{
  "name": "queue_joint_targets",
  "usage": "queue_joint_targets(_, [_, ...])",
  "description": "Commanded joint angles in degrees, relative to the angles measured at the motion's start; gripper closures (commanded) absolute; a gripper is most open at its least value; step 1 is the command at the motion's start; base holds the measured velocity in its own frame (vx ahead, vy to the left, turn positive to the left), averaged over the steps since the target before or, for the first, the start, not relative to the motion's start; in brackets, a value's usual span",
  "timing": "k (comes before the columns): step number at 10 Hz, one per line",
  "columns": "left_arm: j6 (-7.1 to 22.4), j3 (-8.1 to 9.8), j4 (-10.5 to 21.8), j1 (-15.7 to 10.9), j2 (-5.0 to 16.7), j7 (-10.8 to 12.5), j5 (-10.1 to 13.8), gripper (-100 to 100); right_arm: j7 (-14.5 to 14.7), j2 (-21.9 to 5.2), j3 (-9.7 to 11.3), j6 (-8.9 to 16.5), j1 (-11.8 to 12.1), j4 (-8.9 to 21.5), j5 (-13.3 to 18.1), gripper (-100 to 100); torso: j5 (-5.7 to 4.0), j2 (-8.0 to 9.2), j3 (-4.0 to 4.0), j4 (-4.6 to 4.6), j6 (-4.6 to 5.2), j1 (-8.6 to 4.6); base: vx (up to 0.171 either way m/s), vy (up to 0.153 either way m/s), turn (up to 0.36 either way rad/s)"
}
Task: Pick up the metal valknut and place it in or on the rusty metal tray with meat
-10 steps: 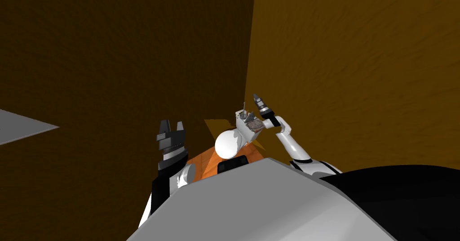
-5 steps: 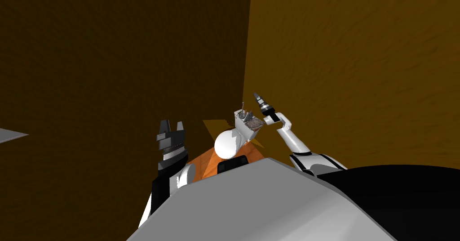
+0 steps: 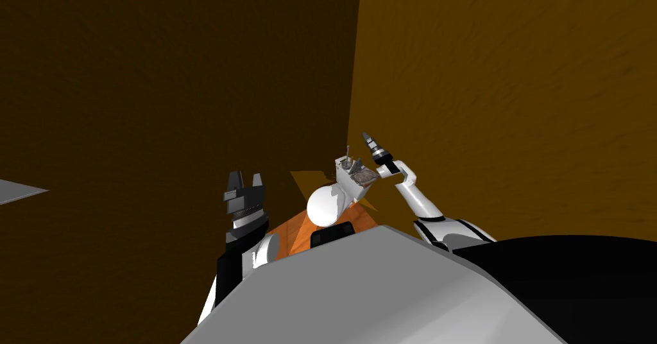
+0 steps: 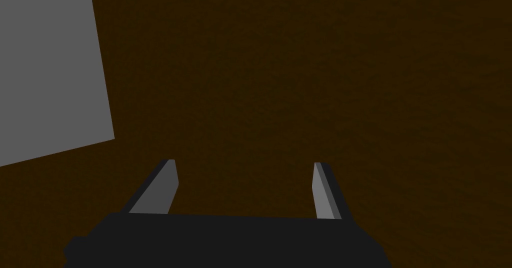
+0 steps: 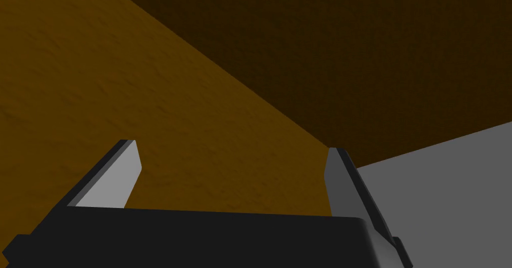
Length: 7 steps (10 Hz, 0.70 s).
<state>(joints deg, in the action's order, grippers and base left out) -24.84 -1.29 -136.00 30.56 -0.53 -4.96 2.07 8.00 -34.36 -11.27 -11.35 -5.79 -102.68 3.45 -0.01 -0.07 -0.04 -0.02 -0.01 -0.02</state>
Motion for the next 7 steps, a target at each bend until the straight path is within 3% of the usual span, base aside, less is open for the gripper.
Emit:
queue_joint_targets(1, [0.0,0.0,0.0,0.0,0.0,0.0,0.0,0,0.0,0.0,0.0,0.0,0.0,0.0,0.0,-100,0.0,0.0,0.0,0.0,0.0,0.0,0.0,0.012,-0.001])
queue_joint_targets(2, [0.0,0.0,0.0,0.0,0.0,0.0,0.0,0,0.0,0.0,0.0,0.0,0.0,0.0,0.0,-100,0.0,0.0,0.0,0.0,0.0,0.0,0.0,0.01,-0.024])
queue_joint_targets(3, [0.0,0.0,0.0,0.0,0.0,0.0,0.0,0,0.19,-1.11,0.25,1.54,0.47,2.47,-0.04,-100,0.0,0.0,0.0,0.0,0.01,0.0,0.001,0.133,0.092])
queue_joint_targets(5, [0.0,-0.02,0.0,0.0,-0.02,0.0,0.0,0,0.28,-1.58,0.33,2.28,0.74,3.65,-0.01,-100,0.16,0.01,0.0,0.0,-0.03,0.73,-0.019,0.198,0.055])
queue_joint_targets(7, [0.0,-0.01,0.0,-0.01,-0.01,0.0,0.0,0,0.51,-2.65,0.48,4.09,1.43,6.53,0.1,-100,0.14,0.11,0.06,0.02,-0.03,0.59,-0.046,0.165,0.07])
